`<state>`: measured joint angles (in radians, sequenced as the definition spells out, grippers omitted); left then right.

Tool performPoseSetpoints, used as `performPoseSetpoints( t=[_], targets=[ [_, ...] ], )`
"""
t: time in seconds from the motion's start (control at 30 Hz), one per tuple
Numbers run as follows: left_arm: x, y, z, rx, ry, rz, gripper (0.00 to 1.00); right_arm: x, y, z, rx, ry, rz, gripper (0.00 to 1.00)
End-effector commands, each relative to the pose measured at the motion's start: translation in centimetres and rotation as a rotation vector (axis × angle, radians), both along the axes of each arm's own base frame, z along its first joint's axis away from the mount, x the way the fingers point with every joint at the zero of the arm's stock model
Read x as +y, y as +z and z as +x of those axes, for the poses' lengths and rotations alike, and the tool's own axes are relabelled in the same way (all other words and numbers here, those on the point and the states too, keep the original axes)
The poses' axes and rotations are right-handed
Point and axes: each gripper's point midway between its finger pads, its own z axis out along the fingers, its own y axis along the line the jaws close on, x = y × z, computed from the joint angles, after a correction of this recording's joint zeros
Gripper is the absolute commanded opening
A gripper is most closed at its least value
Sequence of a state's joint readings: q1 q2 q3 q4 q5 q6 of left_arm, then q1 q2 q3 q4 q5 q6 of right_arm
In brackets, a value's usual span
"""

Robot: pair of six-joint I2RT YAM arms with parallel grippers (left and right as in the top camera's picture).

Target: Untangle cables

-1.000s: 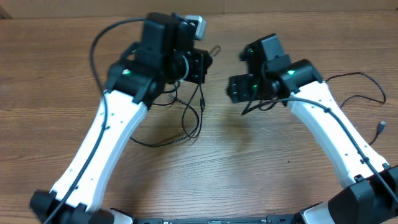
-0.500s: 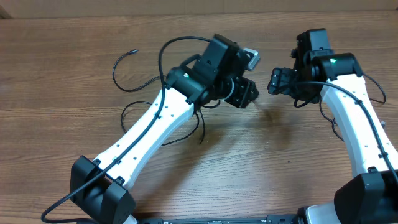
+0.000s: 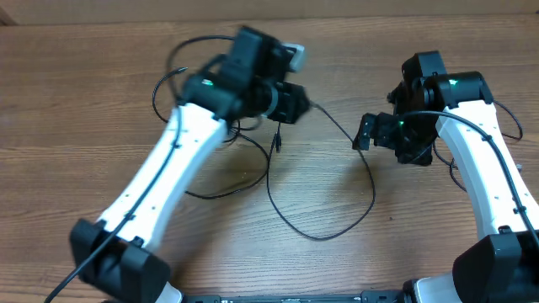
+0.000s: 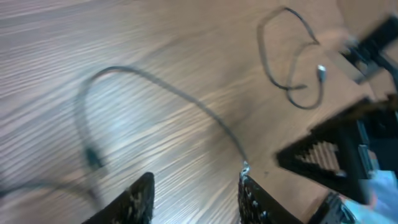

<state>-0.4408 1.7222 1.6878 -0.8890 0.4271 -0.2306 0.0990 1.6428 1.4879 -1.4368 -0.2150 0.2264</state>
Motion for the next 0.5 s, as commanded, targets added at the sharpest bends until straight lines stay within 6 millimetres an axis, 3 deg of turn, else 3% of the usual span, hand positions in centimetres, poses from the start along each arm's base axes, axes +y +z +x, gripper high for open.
performPoseSetpoints(
  t=[0.0,0.1,0.23,0.47],
  targets=[
    [4.8,4.0,0.5,-0.102,0.106,0.042,0.46,0.2,0.4,-1.2,0.02,-0.014,0.013,1.0],
    [8.1,4.2,-0.1,-0.078,0.183,0.093,0.49,0.3,-0.1,-2.0,0.07,-0.064,0.022,1.0],
    [10.2,3.8,-1.4,-0.015,0.223,0.119,0.54,1.6,-0.6,-2.7,0.11,-0.066,0.103,1.0],
    [11.6,2.6,-2.6,0.053,0.24,0.173,0.55,0.6,-3.3,-3.6,0.163,-0.157,0.037,1.0]
  ],
)
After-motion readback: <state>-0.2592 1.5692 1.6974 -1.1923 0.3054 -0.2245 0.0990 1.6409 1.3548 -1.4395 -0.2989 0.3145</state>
